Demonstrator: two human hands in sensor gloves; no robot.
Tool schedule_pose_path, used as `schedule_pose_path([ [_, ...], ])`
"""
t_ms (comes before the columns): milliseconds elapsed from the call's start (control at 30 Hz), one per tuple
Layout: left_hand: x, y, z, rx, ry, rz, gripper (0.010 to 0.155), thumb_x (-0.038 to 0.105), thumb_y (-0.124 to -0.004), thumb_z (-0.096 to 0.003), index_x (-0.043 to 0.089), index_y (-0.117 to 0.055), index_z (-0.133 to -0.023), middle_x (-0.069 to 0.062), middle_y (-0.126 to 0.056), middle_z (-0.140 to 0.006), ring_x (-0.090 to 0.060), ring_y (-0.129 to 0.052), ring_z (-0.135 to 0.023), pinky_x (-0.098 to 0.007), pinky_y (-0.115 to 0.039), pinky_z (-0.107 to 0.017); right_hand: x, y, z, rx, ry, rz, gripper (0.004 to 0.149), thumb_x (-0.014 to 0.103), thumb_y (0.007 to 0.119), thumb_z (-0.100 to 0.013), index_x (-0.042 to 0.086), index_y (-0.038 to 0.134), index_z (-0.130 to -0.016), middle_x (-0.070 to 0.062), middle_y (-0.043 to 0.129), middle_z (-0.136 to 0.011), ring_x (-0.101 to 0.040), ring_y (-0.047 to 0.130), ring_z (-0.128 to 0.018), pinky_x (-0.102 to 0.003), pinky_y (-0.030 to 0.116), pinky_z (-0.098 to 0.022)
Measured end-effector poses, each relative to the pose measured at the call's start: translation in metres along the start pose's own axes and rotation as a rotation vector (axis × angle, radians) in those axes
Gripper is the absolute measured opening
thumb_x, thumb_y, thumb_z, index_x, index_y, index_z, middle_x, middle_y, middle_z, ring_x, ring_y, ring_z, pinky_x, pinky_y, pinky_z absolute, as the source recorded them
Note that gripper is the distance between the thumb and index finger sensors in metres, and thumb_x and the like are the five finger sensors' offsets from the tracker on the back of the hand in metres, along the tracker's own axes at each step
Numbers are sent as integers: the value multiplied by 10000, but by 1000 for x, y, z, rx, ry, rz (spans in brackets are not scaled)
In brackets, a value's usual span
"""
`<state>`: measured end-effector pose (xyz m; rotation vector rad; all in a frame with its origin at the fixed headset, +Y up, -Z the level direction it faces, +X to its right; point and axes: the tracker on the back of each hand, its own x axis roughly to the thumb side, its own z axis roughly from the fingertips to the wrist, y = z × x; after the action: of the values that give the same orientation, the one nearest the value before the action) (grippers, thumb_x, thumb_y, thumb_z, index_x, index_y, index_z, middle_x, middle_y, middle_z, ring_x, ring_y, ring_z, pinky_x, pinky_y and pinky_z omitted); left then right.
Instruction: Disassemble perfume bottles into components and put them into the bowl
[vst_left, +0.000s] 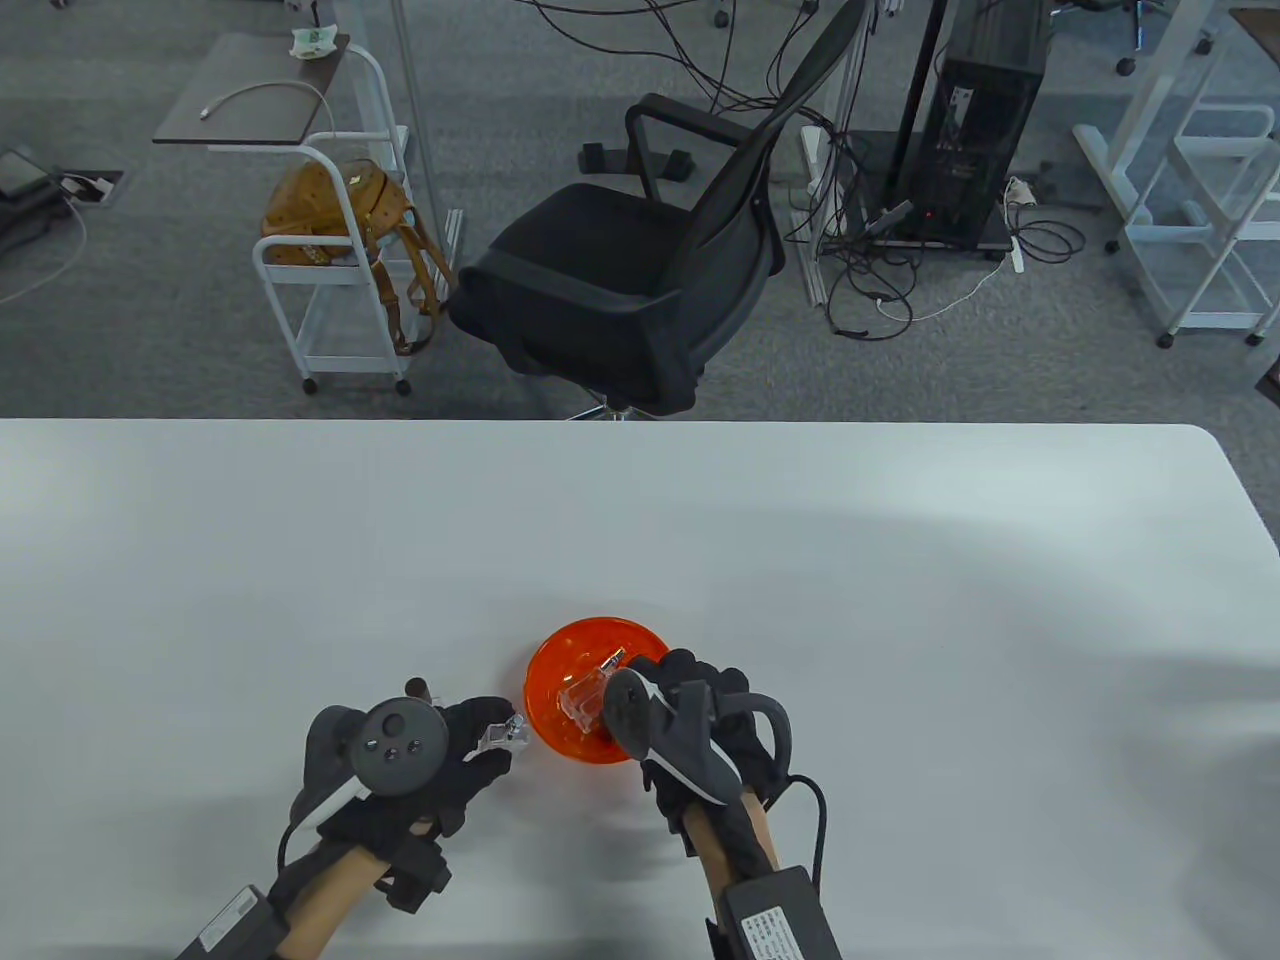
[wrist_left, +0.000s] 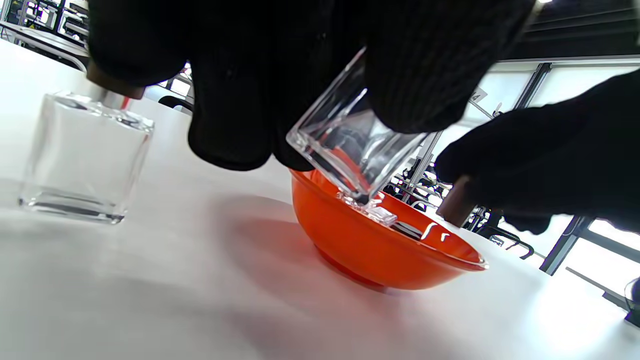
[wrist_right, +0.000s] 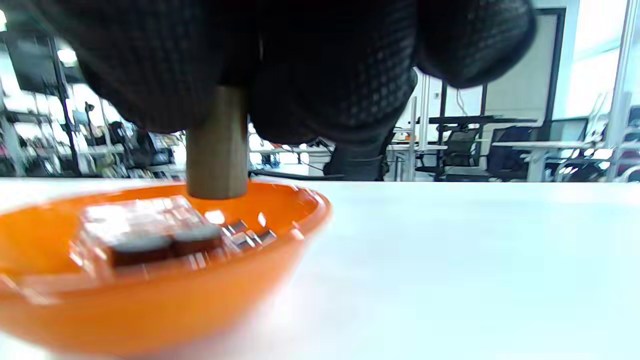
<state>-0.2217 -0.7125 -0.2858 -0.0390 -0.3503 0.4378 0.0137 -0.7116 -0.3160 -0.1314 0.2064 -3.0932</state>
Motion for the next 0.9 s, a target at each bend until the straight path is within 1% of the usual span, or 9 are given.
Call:
schedule_pose_path([
  [233,1,-2,-1,-17,-14,28,544,380,-839,-453,205,-763,-962,-112,-968,-918,-342,-1085,-719,-573,-789,-571,5,18,-7,55,18,117,513,495,874,-319,393,842,-821,19,833,-901,-84,955,-536,-511,776,-573],
  [367,2,-3,0,-24,-20,21,545,365,-850,-446,215,-764,-964,-120,-953,-928,-328,-1090,-716,-570,-798,-572,0,11,-6,49,24,59,540,497,865,-320,370,825,-843,14,833,-906,-94,959,-557,-516,772,-577],
  [467,4,-1,0,-2,-29,2,546,355,-876,-433,228,-779,-955,-114,-951,-922,-309,-1087,-699,-557,-799,-570,-6,-6,-2,-15,31,-69,520,495,818,-347,344,824,-845,10,873,-869,-101,986,-538,-512,790,-555],
  [533,5,-1,-1,1,-27,-7,544,356,-887,-427,235,-792,-949,-106,-954,-918,-301,-1082,-695,-552,-797,-574,-3,-18,3,-31,-11,-222,500,506,789,-357,327,852,-819,21,938,-803,-102,1023,-490,-501,819,-526],
  [633,6,-3,-1,7,-36,-21,544,360,-895,-422,230,-810,-943,-103,-959,-908,-290,-1085,-675,-546,-802,-566,16,-23,9,82,-116,-495,530,538,782,-346,319,851,-823,34,988,-756,-102,1056,-460,-491,840,-507],
  [700,7,-3,-1,6,-35,-23,543,363,-898,-419,231,-821,-941,-105,-963,-903,-286,-1085,-670,-545,-803,-564,30,-23,13,127,-153,-576,550,544,798,-332,303,849,-824,33,1004,-731,-107,1066,-444,-495,844,-500],
  [767,7,-2,0,19,-40,-16,542,365,-897,-419,227,-827,-939,-105,-967,-898,-282,-1088,-663,-543,-806,-561,42,-23,16,100,-167,-533,540,551,800,-327,300,857,-802,50,1016,-693,-88,1070,-412,-482,856,-486],
  [833,7,-1,1,25,-45,-13,541,364,-901,-416,223,-838,-934,-104,-969,-896,-284,-1088,-660,-543,-807,-560,49,-25,19,-2,-142,-468,491,546,803,-322,312,884,-746,76,1043,-608,-58,1077,-338,-458,881,-455],
  [900,8,-1,1,29,-51,-10,540,365,-902,-416,220,-844,-933,-108,-972,-891,-284,-1088,-655,-542,-807,-558,51,-26,20,-44,-143,-444,432,512,826,-329,322,908,-708,88,1055,-561,-41,1077,-299,-446,891,-440],
])
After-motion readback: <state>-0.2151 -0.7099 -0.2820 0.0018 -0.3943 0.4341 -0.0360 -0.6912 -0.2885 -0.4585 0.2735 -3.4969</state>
